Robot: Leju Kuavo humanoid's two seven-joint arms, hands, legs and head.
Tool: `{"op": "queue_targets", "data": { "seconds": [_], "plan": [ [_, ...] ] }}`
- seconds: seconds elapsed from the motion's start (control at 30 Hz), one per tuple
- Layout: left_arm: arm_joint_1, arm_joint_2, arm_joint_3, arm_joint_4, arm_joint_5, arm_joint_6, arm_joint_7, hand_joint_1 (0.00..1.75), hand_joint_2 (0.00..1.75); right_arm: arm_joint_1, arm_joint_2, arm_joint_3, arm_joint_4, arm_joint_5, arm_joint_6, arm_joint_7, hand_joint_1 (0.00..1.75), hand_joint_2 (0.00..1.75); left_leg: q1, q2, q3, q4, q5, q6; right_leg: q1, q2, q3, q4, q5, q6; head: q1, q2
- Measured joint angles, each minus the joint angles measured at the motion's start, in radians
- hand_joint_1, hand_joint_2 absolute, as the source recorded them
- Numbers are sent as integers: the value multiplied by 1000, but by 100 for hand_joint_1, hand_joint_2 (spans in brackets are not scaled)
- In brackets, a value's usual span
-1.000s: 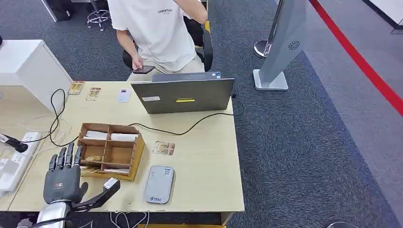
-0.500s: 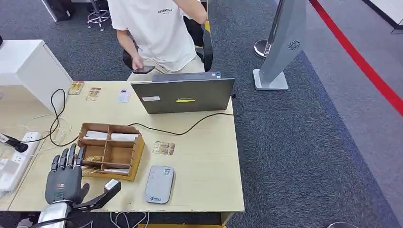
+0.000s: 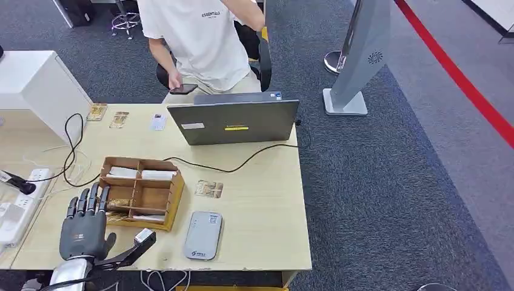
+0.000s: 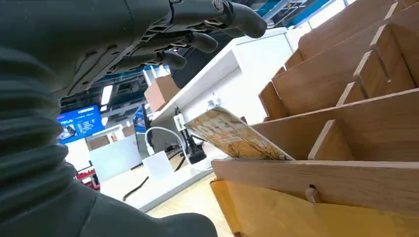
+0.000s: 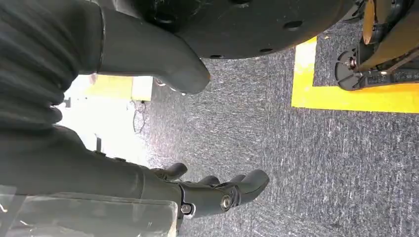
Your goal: Pass the card to the sensor for recognition and then transmit it.
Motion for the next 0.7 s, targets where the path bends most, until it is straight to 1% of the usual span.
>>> {"op": "queue_targets", "data": {
  "seconds": [0.03,0.07,0.2,0.47,0.7],
  "plan": [
    [0,0,0,0,0,0,0,0,175,0,0,0,0,0,0,0,0,175,0,0,0,0,0,0,0,0,0,0,0,0,0,0],
    [0,0,0,0,2,0,0,175,175,0,0,1,0,0,0,0,0,175,0,0,0,0,0,0,0,0,0,0,0,0,0,0],
    [0,0,0,2,11,-3,-1,175,175,0,0,3,1,0,0,-3,0,175,0,0,0,0,0,0,0,0,0,0,0,0,0,0],
    [0,2,1,11,42,-37,-24,175,175,0,0,5,2,-6,0,-6,0,175,0,0,0,0,0,0,0,0,0,0,0,0,0,0],
    [-1,4,1,11,50,-43,-31,175,175,0,0,5,2,-12,0,-6,0,175,0,0,0,0,0,0,0,0,0,0,0,0,0,0]
  ]
}}
